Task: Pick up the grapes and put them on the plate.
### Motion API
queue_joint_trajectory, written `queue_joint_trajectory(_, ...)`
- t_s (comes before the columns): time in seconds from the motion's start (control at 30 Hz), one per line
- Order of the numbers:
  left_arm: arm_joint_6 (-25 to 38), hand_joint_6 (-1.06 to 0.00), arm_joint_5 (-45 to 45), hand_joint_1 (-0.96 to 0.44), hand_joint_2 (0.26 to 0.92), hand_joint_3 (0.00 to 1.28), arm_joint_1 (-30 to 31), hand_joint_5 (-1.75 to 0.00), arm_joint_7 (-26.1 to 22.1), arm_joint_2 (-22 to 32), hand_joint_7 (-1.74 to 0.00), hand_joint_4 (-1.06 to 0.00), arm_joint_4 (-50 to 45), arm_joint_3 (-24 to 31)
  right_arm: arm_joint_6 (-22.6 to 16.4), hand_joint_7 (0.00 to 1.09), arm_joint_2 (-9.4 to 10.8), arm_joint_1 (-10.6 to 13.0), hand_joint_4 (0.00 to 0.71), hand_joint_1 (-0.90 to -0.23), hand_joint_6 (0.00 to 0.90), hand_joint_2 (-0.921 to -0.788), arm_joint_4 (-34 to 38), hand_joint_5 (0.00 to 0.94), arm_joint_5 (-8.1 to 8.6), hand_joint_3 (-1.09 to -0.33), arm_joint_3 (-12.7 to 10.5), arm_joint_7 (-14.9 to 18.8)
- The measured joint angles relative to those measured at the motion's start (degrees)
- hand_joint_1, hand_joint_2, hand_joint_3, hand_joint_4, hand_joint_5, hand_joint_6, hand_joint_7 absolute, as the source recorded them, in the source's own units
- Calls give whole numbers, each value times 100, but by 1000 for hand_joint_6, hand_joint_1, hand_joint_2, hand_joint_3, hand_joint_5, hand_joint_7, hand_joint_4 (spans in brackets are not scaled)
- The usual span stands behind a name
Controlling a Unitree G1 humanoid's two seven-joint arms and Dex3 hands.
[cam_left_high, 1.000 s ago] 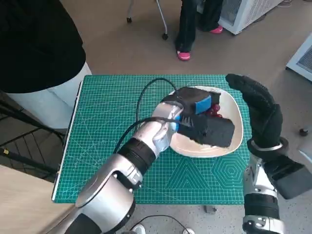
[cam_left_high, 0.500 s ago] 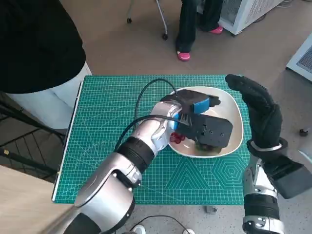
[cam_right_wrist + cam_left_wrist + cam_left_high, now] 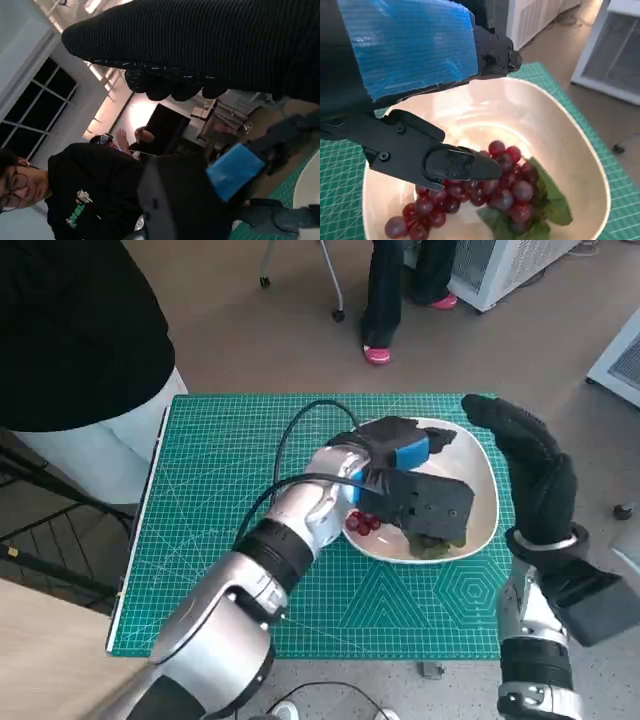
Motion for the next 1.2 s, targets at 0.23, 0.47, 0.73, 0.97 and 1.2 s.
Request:
queue_joint_trajectory(0.23, -417, -179, -158, -617, 921, 244, 211, -5, 324, 315, -12, -75, -324, 226, 0, 2, 3, -20, 350, -534, 323, -921, 29, 1, 3, -520, 1, 24)
queue_joint_trajectory(0.47, -1273, -215, -671, -582, 921, 325, 734, -11, 654, 850, -20, -106, -898, 742, -2, 3, 4, -63, 350, -536, 324, -921, 141, 1, 4, -517, 1, 26)
queue_joint_trajectory(0.73, -2055, -219, -2140, -602, 921, 424, 1567, -17, 64, 1276, -16, -141, -1430, 1844, -4, 5, 24, -155, 350, -518, 329, -921, 287, 1, 7, -516, 16, 41)
queue_joint_trajectory(0.97, -2506, -219, -3259, -605, 921, 465, 2398, -22, -616, 1447, -14, -170, -1978, 2576, -5, 8, 62, -261, 350, -509, 335, -921, 415, 0, 57, -513, 28, 134)
queue_joint_trajectory(1.2, -2790, -217, -4141, -583, 921, 476, 3075, -27, -1084, 1481, -13, -197, -2461, 3148, -5, 8, 151, -314, 352, -513, 338, -921, 479, 1, 108, -508, 52, 244)
